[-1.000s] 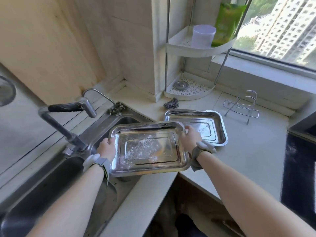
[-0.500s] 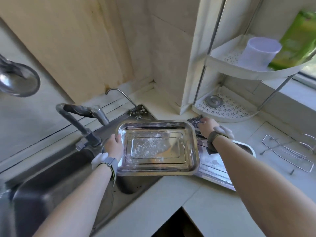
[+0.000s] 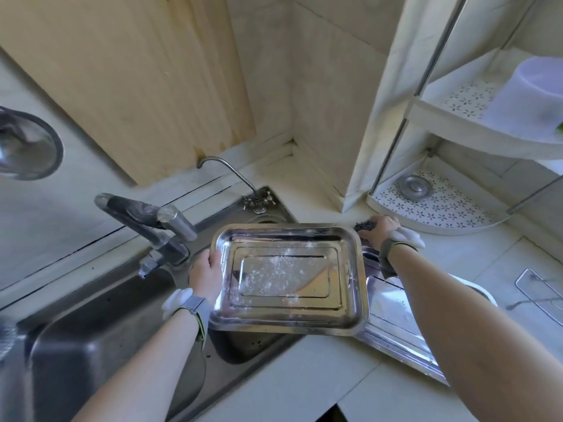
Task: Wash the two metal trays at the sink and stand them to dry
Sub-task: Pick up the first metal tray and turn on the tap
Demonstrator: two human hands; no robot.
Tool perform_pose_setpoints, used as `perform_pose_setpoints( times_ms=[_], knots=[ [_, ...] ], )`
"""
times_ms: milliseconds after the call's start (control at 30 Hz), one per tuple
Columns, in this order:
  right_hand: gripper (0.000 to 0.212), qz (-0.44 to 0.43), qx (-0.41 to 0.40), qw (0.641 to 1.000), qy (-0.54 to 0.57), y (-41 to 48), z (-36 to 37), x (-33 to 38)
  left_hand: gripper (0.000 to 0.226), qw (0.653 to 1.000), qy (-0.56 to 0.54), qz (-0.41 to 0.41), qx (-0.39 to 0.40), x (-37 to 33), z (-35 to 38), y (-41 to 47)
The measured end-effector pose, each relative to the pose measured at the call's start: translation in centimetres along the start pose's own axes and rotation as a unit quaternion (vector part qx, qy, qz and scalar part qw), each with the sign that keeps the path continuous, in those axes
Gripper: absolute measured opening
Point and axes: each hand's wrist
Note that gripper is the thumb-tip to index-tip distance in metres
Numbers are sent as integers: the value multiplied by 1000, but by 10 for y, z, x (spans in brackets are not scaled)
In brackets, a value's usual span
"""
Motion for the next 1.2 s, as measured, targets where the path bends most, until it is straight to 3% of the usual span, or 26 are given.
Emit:
perform_pose_setpoints(
  times_ms=[67, 233, 400, 500, 567, 633, 700, 900, 1000, 1100, 1200],
  knots=[
    [48, 8, -1, 1000, 1, 3, 2, 3, 36, 1000, -11, -3, 2, 0, -3, 2],
    [23, 18, -28, 999, -27, -1, 7, 12, 37, 999, -30, -9, -13, 9, -7, 8],
    [18, -44, -106, 990, 81, 0, 7, 34, 37, 999, -38, -4, -35, 11, -16, 12],
    [29, -57, -151, 964, 210, -22, 2, 56, 35, 997, -41, -7, -61, 20, -24, 14],
    [38, -38, -101, 911, 398, -35, 3, 67, 35, 996, -44, -19, -77, 30, -27, 17],
    [40, -20, 35, 830, 556, -52, 4, 69, 36, 994, -51, -32, -86, 36, -30, 17],
    [36, -18, 133, 813, 567, -70, 7, 66, 35, 994, -57, -34, -92, 35, -35, 14],
    [36, -49, 182, 838, 511, -102, 12, 67, 40, 991, -76, -22, -107, 25, -43, 9],
    [36, -59, 178, 870, 456, -109, 7, 74, 48, 991, -84, -33, -101, 26, -47, 11],
    [31, -89, 76, 935, 334, -112, 5, 81, 47, 990, -122, -40, -61, 25, -46, 5],
    [18, -103, -48, 954, 278, -119, -1, 92, 51, 992, -119, -46, -8, 23, -44, 0]
  ],
)
Point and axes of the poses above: each hand's wrist, its own y-axis towards the middle knuckle, its own z-axis out of the palm, x = y × z, and after that the axes turned 4 degrees about -z, right-handed
